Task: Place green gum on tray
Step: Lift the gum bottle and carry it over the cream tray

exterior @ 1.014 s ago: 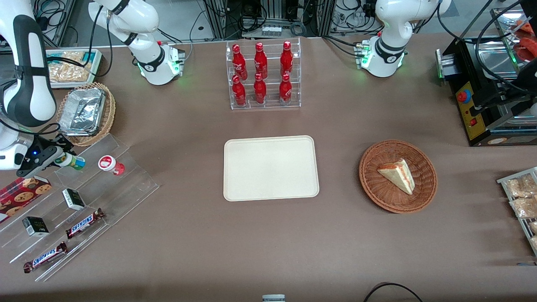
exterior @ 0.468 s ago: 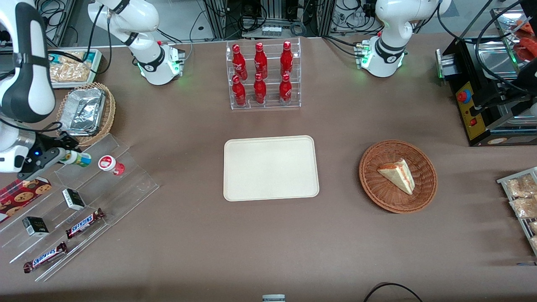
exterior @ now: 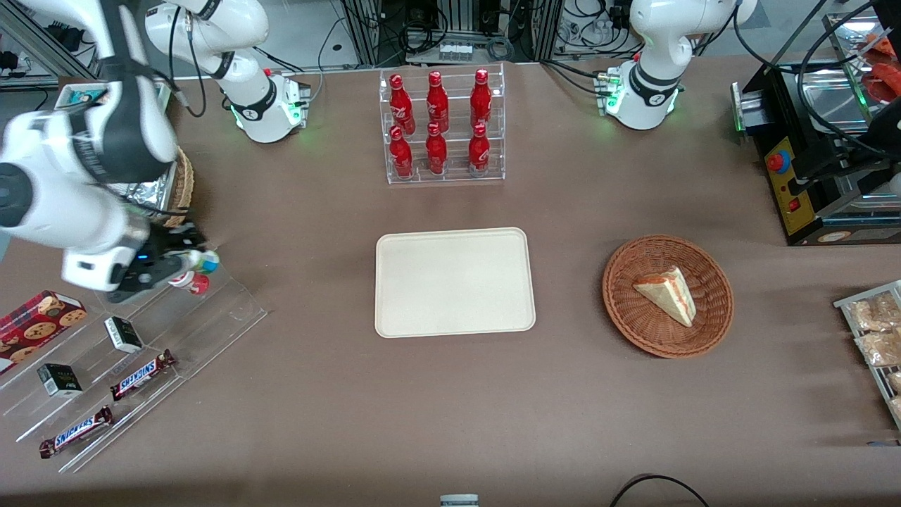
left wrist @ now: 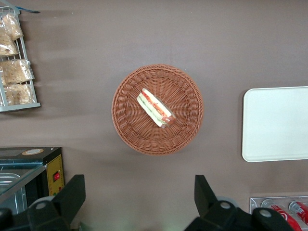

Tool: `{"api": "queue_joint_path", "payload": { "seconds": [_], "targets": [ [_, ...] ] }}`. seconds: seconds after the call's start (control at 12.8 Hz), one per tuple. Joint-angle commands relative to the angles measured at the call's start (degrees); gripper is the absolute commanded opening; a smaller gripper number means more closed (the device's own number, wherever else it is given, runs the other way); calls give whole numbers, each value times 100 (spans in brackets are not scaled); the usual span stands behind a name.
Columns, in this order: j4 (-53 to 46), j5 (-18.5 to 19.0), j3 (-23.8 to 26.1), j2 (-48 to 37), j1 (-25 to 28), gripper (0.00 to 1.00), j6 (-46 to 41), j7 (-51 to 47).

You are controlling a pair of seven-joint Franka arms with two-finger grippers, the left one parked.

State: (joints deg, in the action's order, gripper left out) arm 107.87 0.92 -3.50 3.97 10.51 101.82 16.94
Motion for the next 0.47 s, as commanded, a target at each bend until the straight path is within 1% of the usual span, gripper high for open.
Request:
{"api": "queue_joint_path", "payload": {
  "seconds": [0.0,0.16,0.23,0.39],
  "targets": [
    [-302,-363,-63,217,556,0,-111,-1145],
    [-573,-785,-54,586,960,0,21,-1928],
    [-722,-865,-54,788,1197,0,135,-2349],
    [-916,-883,-54,1148,1663,0,477,-3236]
  ]
}}
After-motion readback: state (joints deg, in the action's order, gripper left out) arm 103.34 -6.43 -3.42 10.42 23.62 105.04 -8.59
